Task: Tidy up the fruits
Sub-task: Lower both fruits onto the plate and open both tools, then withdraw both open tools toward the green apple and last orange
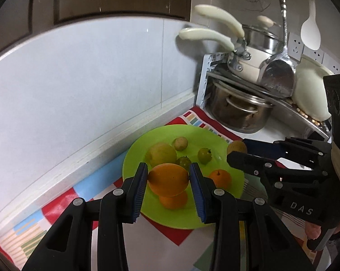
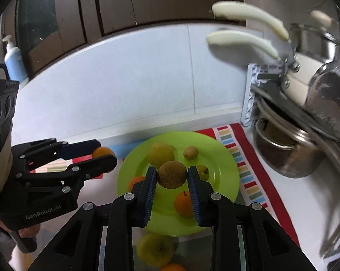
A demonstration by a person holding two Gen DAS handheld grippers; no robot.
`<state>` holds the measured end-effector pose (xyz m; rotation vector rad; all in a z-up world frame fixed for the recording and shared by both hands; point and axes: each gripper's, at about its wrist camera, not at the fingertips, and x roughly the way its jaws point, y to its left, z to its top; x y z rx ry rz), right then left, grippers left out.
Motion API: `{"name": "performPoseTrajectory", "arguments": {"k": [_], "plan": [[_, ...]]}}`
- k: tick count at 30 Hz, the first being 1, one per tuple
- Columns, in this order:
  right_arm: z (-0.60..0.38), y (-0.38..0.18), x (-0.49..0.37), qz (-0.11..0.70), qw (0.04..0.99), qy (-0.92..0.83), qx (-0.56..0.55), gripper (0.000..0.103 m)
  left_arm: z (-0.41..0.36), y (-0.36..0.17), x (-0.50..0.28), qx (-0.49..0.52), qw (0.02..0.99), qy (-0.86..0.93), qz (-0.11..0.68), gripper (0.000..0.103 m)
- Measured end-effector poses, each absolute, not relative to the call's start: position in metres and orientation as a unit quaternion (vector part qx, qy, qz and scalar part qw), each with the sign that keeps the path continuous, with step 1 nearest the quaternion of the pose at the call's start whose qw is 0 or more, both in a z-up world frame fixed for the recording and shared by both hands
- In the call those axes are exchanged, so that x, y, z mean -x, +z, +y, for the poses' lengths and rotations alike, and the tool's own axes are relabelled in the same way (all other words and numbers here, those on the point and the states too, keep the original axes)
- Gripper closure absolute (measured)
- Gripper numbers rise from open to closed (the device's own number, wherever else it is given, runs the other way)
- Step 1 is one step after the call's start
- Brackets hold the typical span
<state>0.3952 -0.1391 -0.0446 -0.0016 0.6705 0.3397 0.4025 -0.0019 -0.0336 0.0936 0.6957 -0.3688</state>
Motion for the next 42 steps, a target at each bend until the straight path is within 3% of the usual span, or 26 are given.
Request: {"name": "performPoseTrajectory", "arguments": {"k": [17, 20, 23, 32, 34, 39, 42], "plan": [[-0.139, -0.070, -0.429, 0.347, 0.924, 0.159, 0.006, 0.073, -0.008, -0.060, -0.435, -0.052, 0.916, -0.184, 0.354, 0.064], [-0.140, -0.066, -0.426, 0.346, 0.926, 0.147, 0.008, 0.061, -0.005, -0.054, -0.429, -0.048, 0.919, -0.179, 0.349, 0.062], [-0.142, -0.058, -0.417, 0.338, 0.930, 0.140, 0.010, 0.061, -0.005, -0.046, -0.420, -0.059, 0.922, -0.173, 0.342, 0.061], [-0.145, -0.026, -0.367, 0.297, 0.946, 0.130, 0.026, 0.060, -0.004, -0.014, -0.362, -0.086, 0.936, -0.160, 0.301, 0.041], [-0.145, -0.020, -0.354, 0.290, 0.948, 0.127, 0.030, 0.052, -0.002, -0.007, -0.347, -0.088, 0.942, -0.152, 0.286, 0.031], [-0.146, -0.005, -0.318, 0.268, 0.956, 0.114, 0.038, 0.042, 0.000, 0.005, -0.318, -0.093, 0.946, -0.153, 0.270, 0.021], [-0.147, 0.000, -0.301, 0.255, 0.960, 0.110, 0.040, 0.041, 0.001, 0.010, -0.301, -0.099, 0.950, -0.148, 0.258, 0.016]]}}
